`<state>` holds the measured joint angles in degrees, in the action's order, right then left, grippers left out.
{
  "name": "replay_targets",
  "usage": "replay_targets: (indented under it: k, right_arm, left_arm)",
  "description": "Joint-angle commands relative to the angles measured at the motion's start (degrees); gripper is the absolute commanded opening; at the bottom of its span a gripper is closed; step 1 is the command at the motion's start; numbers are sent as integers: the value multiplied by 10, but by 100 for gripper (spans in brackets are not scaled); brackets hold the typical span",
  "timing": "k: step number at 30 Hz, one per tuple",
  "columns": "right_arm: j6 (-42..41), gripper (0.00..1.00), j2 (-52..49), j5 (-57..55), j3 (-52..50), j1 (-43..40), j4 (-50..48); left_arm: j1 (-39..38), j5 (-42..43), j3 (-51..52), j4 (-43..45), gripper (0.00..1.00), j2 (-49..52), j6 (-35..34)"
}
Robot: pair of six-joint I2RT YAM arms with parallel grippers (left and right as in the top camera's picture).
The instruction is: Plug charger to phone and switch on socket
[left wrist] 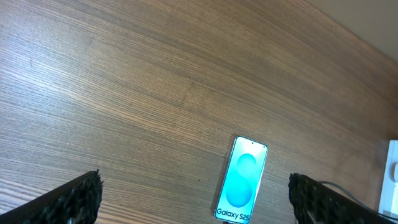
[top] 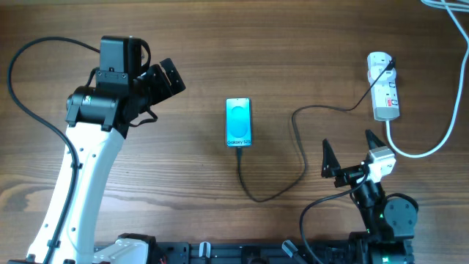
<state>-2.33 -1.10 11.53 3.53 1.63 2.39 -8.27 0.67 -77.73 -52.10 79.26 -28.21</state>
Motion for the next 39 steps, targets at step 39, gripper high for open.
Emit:
replay_targets:
  k: [39]
  right_arm:
    - [8,100,9,-76,-32,-10,-25]
  left_arm:
    - [2,-7,0,1,100,-5,-6]
